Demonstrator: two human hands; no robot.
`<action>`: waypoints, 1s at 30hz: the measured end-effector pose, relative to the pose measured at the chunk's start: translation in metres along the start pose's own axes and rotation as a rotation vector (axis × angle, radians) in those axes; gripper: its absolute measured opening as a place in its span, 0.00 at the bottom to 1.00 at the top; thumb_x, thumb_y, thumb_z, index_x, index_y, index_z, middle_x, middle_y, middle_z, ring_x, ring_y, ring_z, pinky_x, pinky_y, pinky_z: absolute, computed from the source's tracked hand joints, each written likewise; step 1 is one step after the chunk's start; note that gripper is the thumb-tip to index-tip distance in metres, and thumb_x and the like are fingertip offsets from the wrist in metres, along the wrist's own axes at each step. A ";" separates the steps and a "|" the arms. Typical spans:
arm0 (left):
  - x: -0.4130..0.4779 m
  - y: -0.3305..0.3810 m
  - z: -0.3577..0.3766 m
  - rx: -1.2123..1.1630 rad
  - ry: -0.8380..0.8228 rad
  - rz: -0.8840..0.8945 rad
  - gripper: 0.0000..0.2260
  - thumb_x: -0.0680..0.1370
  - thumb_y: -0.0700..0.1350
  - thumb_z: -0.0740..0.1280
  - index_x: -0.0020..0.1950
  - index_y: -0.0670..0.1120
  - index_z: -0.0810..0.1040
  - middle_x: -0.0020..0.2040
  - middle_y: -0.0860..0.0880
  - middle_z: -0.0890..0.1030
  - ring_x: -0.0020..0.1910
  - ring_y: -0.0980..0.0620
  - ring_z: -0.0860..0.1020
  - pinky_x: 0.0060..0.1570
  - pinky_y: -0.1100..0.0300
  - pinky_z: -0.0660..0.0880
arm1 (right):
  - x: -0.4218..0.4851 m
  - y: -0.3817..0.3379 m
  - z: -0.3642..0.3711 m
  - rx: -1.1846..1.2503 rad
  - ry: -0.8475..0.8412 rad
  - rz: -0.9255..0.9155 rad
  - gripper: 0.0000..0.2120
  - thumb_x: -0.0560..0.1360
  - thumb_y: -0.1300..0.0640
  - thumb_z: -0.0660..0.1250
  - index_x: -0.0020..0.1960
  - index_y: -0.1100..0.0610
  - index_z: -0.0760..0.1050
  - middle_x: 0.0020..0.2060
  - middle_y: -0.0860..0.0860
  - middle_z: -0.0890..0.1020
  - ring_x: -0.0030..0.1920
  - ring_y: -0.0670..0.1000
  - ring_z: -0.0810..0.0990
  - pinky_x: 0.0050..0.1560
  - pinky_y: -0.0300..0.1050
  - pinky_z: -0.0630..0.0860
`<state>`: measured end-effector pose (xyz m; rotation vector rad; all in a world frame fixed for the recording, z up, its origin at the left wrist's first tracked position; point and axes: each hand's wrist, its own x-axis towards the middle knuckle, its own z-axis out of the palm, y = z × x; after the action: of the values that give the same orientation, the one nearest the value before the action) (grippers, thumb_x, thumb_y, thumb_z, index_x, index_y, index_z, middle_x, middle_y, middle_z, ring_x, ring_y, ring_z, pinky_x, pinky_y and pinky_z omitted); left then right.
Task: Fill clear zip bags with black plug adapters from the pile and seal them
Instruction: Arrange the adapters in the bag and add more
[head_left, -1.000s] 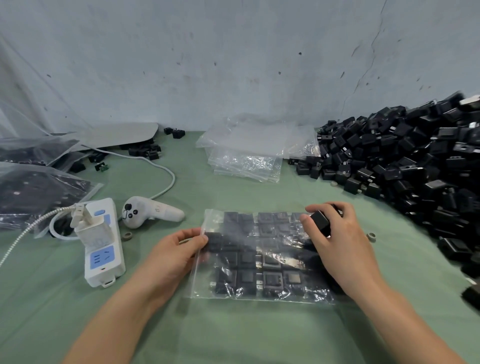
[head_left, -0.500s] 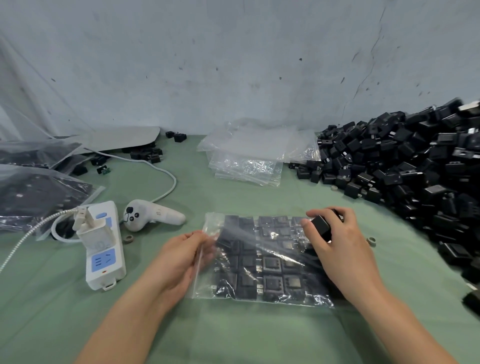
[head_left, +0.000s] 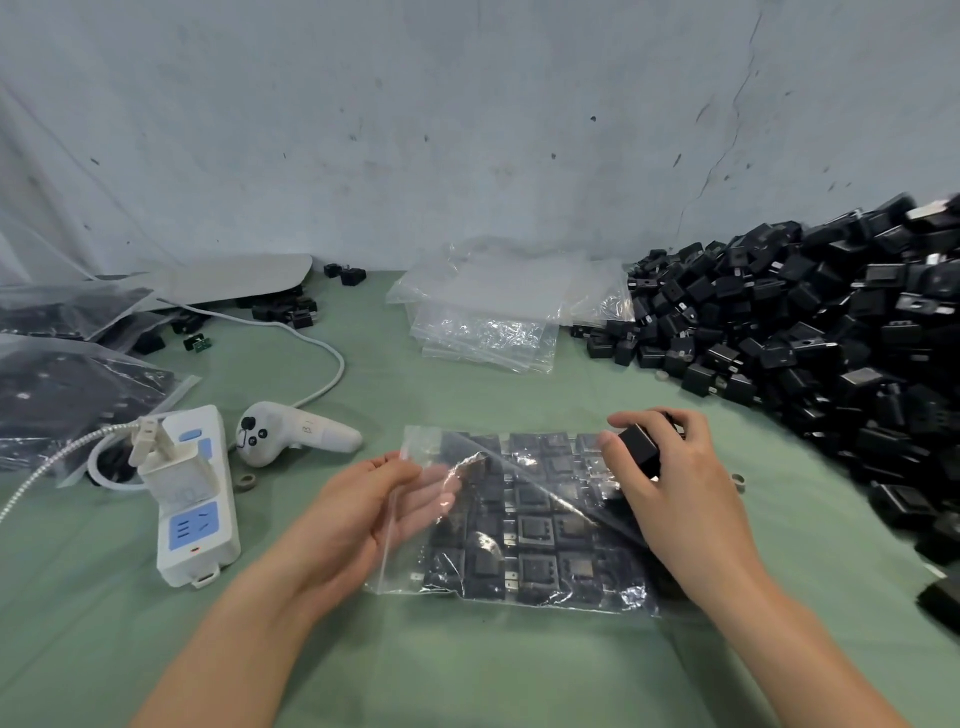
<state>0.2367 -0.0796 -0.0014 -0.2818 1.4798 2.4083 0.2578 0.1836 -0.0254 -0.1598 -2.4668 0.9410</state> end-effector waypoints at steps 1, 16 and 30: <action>-0.001 -0.001 0.001 0.014 -0.021 -0.003 0.06 0.80 0.32 0.62 0.56 0.33 0.73 0.53 0.32 0.83 0.53 0.38 0.83 0.41 0.56 0.83 | 0.001 -0.001 0.000 0.032 0.008 0.002 0.13 0.76 0.37 0.61 0.56 0.40 0.76 0.57 0.42 0.69 0.45 0.44 0.77 0.38 0.41 0.71; 0.009 0.003 0.001 0.166 -0.079 -0.032 0.14 0.81 0.37 0.60 0.66 0.42 0.69 0.57 0.46 0.85 0.34 0.50 0.83 0.34 0.60 0.81 | -0.002 -0.023 0.003 0.339 -0.141 0.032 0.11 0.76 0.37 0.63 0.55 0.38 0.77 0.56 0.38 0.72 0.50 0.33 0.74 0.43 0.22 0.67; 0.008 0.003 0.006 0.185 -0.115 -0.048 0.09 0.81 0.41 0.62 0.61 0.40 0.72 0.54 0.43 0.85 0.38 0.47 0.85 0.39 0.57 0.83 | -0.006 -0.023 0.012 0.123 -0.118 -0.152 0.17 0.73 0.31 0.61 0.55 0.39 0.75 0.56 0.38 0.68 0.48 0.43 0.77 0.43 0.38 0.75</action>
<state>0.2279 -0.0744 0.0012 -0.1331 1.6100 2.1924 0.2588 0.1578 -0.0206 0.1269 -2.4767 1.0585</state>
